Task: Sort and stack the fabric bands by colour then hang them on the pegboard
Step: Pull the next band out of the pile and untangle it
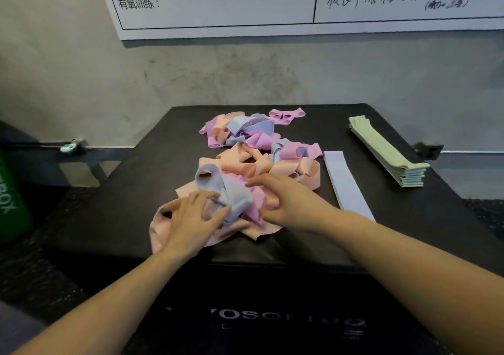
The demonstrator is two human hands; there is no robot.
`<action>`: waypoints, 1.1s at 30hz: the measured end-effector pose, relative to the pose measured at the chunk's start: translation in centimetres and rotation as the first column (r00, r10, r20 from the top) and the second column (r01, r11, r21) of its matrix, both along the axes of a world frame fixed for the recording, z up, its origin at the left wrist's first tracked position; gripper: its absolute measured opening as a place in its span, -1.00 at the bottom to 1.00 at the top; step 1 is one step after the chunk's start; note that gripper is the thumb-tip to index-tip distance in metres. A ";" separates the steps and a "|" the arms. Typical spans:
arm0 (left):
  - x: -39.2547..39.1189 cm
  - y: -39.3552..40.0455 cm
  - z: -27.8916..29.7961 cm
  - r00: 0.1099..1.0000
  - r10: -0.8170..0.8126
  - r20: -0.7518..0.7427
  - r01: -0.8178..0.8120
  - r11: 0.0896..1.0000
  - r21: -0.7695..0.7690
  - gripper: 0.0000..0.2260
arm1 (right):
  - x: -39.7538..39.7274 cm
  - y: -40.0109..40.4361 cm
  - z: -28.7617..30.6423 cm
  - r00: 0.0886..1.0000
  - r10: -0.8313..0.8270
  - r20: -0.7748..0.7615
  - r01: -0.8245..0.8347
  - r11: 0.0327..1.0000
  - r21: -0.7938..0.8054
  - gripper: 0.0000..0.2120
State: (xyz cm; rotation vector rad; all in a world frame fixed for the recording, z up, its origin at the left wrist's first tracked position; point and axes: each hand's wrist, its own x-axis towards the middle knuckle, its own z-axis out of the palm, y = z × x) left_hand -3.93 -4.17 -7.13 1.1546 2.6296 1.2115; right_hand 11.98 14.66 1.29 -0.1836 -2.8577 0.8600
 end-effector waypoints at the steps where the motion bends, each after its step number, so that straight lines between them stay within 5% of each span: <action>1: -0.1 0.0 -0.2 1.000 0.002 0.012 -0.002 1.000 0.017 -0.64 | -1.0 -0.6 0.0 0.999 0.028 0.032 -0.030 0.997 0.067 -0.43; 7: -0.2 0.0 -0.8 0.988 0.030 0.154 -0.059 0.981 0.187 -0.66 | -6.0 -2.8 -0.7 0.979 0.081 0.190 -0.124 0.966 0.226 -0.20; 13: -0.3 -0.4 -1.0 0.983 0.047 0.176 -0.080 0.979 0.186 -0.61 | -7.3 -2.5 -1.8 0.976 -0.116 0.185 0.057 0.952 0.300 -0.77; 17: 0.0 -0.2 -0.4 0.972 0.078 0.220 -0.114 0.981 0.157 -0.64 | -6.1 -1.2 -1.9 0.969 -0.223 0.102 0.208 0.967 0.146 -0.79; 22: 0.1 -0.2 0.2 0.977 0.076 0.197 -0.093 0.993 0.076 -0.71 | -4.6 0.0 -1.0 0.907 -0.405 -0.114 0.347 0.873 -0.342 -0.72; 28: -0.6 0.6 2.7 0.992 0.100 0.081 -0.097 0.994 -0.041 -0.60 | -1.8 0.4 1.5 0.891 -0.402 -0.211 0.222 0.792 -0.569 -0.81; 33: 1.5 1.3 6.5 0.993 0.031 0.113 -0.051 0.982 0.180 -0.70 | 1.1 0.3 3.1 0.913 -0.349 -0.212 0.133 0.744 -0.654 -0.75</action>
